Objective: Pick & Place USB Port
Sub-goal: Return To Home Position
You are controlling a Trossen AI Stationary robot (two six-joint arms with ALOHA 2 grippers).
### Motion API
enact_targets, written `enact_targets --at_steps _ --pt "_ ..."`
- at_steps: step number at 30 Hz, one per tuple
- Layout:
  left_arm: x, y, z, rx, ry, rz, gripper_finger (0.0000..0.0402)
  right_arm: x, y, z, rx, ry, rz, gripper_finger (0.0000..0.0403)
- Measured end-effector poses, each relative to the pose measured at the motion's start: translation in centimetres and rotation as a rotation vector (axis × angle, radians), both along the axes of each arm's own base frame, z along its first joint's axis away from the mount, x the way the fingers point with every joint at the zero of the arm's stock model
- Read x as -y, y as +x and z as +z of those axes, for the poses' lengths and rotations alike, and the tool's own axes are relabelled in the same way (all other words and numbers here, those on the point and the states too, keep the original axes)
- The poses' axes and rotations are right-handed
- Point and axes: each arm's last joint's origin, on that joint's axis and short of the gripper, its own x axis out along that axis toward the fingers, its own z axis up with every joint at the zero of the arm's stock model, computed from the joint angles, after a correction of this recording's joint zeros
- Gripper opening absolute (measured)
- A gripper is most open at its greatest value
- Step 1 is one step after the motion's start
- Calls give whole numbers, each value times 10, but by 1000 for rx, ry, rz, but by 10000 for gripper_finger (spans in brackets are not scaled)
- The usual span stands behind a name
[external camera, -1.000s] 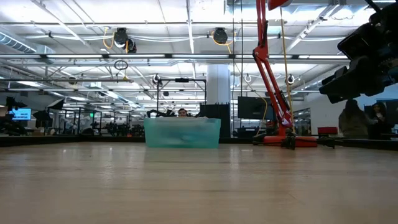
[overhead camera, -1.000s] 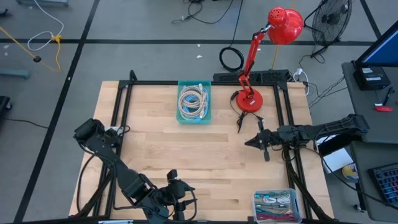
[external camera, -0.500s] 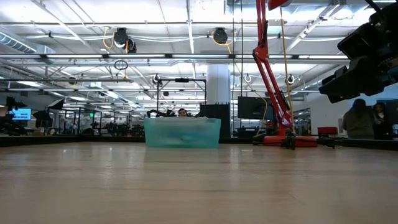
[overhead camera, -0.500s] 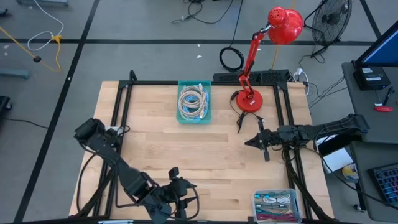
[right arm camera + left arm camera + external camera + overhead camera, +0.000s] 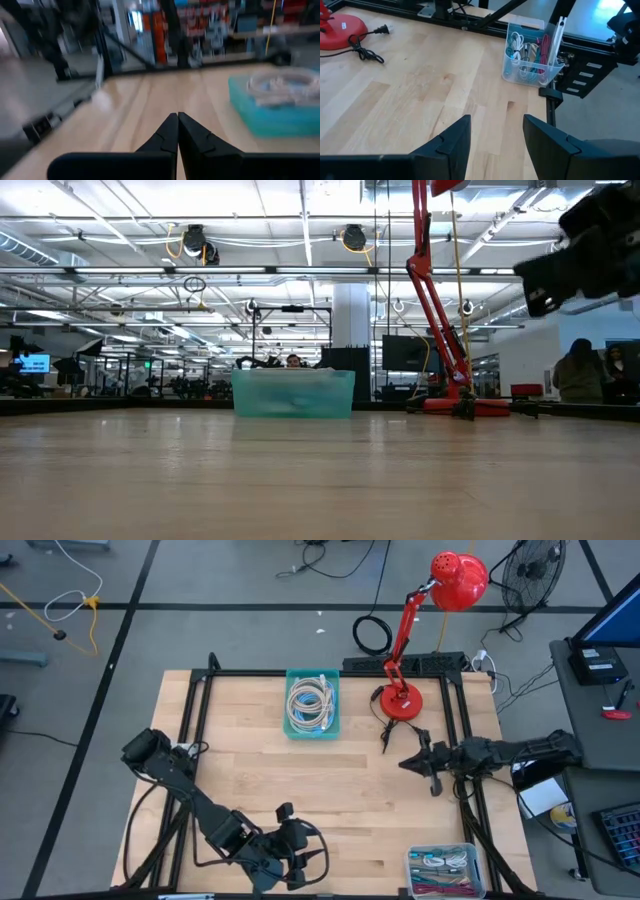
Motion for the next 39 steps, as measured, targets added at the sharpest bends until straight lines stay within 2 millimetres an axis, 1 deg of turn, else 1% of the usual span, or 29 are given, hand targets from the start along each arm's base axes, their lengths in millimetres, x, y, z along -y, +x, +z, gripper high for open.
enact_targets --at_steps 3,9,23,26,28,31,33,34,36,39 --pt "0 0 0 -1 11 -7 184 1 -6 8 100 16 0 0" --pt "-1 1 0 2 15 -7 184 1 -7 20 219 36 -3 0" --pt "-4 3 0 -1 23 0 184 1 -7 19 214 35 -1 0" --pt "-6 3 -1 -13 86 -23 184 1 -7 19 214 35 -1 0" --pt "-9 4 -3 -41 138 -35 184 1 -7 19 214 35 -1 0" --pt "-20 5 -8 -100 159 2 182 1 -7 19 214 35 -1 0" --pt "-27 4 -12 -164 201 17 168 1 -7 19 214 35 -1 0" --pt "-30 2 -15 -194 232 27 155 1 -7 19 214 35 0 0" --pt "-34 -2 -18 -239 292 43 119 1 -7 19 214 35 0 0" --pt "-38 -6 -25 -272 356 59 53 1 -7 19 214 35 0 0"
